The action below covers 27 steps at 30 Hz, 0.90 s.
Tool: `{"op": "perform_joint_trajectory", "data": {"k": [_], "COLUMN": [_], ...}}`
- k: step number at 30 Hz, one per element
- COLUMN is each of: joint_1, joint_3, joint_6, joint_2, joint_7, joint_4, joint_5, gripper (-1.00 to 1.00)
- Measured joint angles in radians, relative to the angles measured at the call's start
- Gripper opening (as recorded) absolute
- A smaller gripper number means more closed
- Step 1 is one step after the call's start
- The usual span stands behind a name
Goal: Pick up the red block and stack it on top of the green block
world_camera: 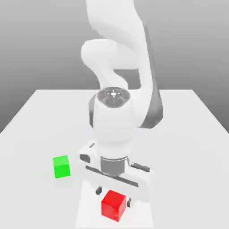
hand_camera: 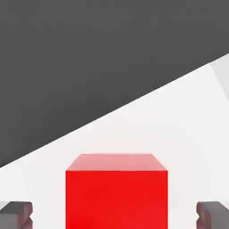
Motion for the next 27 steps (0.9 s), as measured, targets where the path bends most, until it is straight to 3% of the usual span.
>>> {"op": "perform_joint_trajectory", "data": {"k": [6, 11, 23, 27], "joint_1": [0.0, -0.019, -0.374, -0.391], "joint_3": [-0.001, 0.028, -0.152, -0.169], "joint_6": [0.004, -0.128, -0.186, -0.077], "joint_2": [0.003, -0.154, -0.569, -0.48], "joint_7": [0.002, -0.031, 0.289, 0.301], "joint_4": [0.0, -0.025, -0.38, -0.4], "joint_5": [-0.002, 0.044, 0.039, 0.054], "gripper": [-1.0, -1.0, -1.0, -1.0]}}
